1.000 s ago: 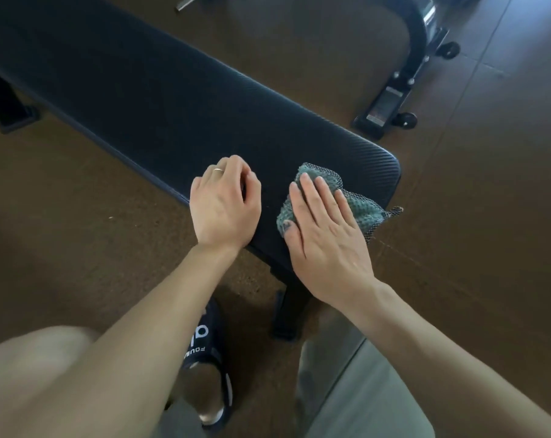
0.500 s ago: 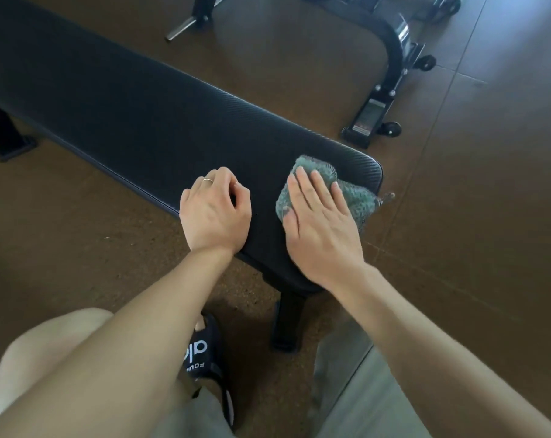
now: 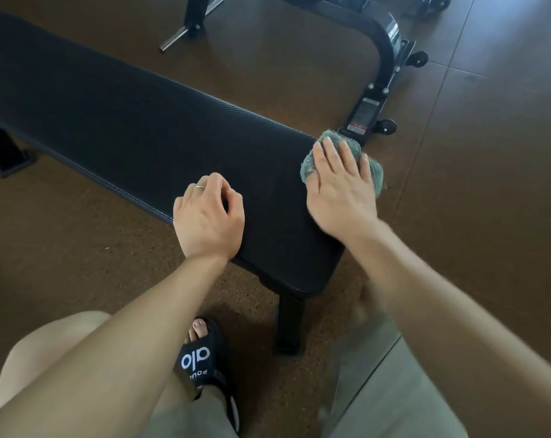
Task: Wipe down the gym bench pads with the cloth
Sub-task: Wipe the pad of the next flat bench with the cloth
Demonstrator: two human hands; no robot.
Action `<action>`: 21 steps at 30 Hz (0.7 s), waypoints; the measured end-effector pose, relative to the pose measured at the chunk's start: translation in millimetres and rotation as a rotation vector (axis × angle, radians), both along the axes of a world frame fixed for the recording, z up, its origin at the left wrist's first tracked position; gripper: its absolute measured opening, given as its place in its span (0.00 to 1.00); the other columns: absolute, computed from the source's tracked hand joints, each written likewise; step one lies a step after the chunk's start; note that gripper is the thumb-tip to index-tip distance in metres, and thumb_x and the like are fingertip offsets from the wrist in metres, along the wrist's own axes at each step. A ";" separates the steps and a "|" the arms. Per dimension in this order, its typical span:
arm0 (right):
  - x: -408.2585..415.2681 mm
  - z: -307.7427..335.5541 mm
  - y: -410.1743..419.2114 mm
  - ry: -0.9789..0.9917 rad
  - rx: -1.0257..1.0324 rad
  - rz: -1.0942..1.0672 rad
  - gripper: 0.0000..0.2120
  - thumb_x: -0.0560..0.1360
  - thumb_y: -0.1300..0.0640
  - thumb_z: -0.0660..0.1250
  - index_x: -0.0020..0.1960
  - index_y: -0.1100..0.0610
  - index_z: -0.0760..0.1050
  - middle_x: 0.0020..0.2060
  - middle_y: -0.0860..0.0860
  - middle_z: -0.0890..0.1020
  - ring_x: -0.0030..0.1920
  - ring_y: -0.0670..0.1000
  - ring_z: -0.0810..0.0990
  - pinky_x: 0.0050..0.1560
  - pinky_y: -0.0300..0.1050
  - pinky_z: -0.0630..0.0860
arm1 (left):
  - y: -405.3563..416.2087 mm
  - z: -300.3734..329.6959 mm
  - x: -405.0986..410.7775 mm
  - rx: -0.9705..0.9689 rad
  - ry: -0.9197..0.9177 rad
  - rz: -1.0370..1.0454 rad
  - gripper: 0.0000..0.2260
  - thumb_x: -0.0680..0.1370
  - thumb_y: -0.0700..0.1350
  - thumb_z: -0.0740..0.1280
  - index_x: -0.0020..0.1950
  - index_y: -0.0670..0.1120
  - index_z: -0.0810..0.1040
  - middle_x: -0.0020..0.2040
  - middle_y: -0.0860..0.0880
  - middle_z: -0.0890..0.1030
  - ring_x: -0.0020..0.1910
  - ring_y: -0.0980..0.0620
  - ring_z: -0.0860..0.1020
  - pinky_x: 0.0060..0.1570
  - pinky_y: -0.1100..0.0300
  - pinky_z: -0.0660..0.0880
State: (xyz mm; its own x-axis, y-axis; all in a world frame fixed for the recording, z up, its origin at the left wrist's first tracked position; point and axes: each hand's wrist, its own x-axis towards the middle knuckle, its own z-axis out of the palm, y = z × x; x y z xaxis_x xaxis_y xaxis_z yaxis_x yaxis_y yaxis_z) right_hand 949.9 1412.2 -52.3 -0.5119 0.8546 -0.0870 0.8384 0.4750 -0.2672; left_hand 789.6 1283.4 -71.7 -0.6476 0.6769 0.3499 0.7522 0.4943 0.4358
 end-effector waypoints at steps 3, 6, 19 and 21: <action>10.4 -2.1 -69.6 0.045 0.054 -0.032 0.29 0.85 0.47 0.43 0.85 0.52 0.48 0.84 0.48 0.50 0.83 0.53 0.43 0.81 0.59 0.39 | 0.9 0.4 1.8 -0.001 0.006 0.009 0.09 0.79 0.48 0.56 0.40 0.48 0.69 0.39 0.52 0.75 0.39 0.50 0.71 0.45 0.55 0.65; 24.4 -4.8 -118.3 0.085 0.031 0.024 0.29 0.85 0.46 0.42 0.84 0.49 0.50 0.84 0.47 0.50 0.83 0.51 0.42 0.81 0.57 0.36 | 1.2 0.4 2.4 0.002 -0.008 0.016 0.09 0.79 0.48 0.57 0.40 0.48 0.69 0.39 0.52 0.75 0.39 0.50 0.72 0.46 0.54 0.65; 8.7 -8.0 1.6 0.168 -0.059 -0.203 0.26 0.87 0.49 0.45 0.84 0.49 0.51 0.84 0.47 0.49 0.83 0.52 0.42 0.81 0.62 0.45 | 0.6 -1.3 2.4 0.031 -0.023 0.025 0.08 0.78 0.48 0.57 0.40 0.47 0.69 0.39 0.52 0.75 0.39 0.49 0.72 0.46 0.53 0.66; 13.7 -13.7 -32.5 0.239 -0.024 -0.221 0.27 0.86 0.50 0.44 0.84 0.52 0.52 0.84 0.49 0.50 0.83 0.53 0.41 0.82 0.58 0.45 | 1.1 -2.0 2.2 0.031 -0.016 0.028 0.08 0.78 0.48 0.57 0.40 0.48 0.69 0.39 0.53 0.75 0.40 0.49 0.72 0.46 0.53 0.66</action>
State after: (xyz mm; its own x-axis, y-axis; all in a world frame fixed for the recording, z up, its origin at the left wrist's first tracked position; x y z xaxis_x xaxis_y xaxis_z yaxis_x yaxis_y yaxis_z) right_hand 963.6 1379.7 -66.0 -0.3228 0.9464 -0.0077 0.8326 0.2801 -0.4779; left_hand 791.9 1284.5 -73.7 -0.6715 0.6475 0.3602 0.7313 0.5008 0.4631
